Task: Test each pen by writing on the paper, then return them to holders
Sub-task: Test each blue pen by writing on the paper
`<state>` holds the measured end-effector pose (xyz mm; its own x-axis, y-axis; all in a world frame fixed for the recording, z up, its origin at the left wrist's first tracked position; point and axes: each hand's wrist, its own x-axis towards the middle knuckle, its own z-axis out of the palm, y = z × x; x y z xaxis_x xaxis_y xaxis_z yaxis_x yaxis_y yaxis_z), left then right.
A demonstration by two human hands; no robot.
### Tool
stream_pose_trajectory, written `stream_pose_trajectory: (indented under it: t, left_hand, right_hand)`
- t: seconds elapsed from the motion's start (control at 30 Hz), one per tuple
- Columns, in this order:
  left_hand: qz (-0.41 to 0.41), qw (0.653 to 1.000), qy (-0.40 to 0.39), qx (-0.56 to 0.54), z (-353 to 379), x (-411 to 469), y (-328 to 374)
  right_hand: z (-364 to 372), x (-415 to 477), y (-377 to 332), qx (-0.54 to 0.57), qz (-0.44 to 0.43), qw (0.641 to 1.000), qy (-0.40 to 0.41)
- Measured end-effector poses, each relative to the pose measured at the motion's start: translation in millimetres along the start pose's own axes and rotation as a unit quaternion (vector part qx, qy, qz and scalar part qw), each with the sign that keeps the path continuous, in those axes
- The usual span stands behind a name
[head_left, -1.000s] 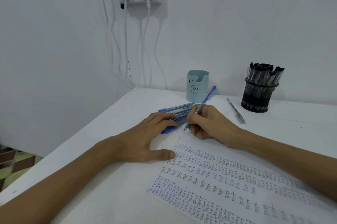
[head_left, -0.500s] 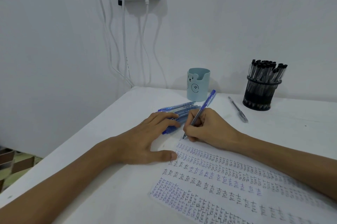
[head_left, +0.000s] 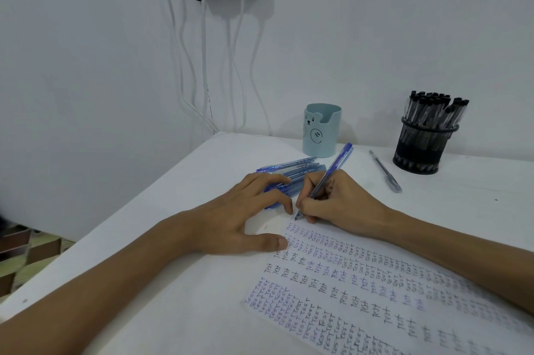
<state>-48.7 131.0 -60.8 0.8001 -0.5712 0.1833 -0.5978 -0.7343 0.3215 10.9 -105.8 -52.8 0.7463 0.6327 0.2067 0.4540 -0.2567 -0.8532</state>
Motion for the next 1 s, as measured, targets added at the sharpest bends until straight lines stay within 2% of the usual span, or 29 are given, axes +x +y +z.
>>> stream_pose_trajectory:
  t: [1.0]
  left_hand:
    - [0.003, 1.0, 0.001, -0.008, 1.0, 0.1, -2.1]
  right_hand:
    - [0.6, 2.2, 0.6, -0.027, 0.025, 0.999, 0.026]
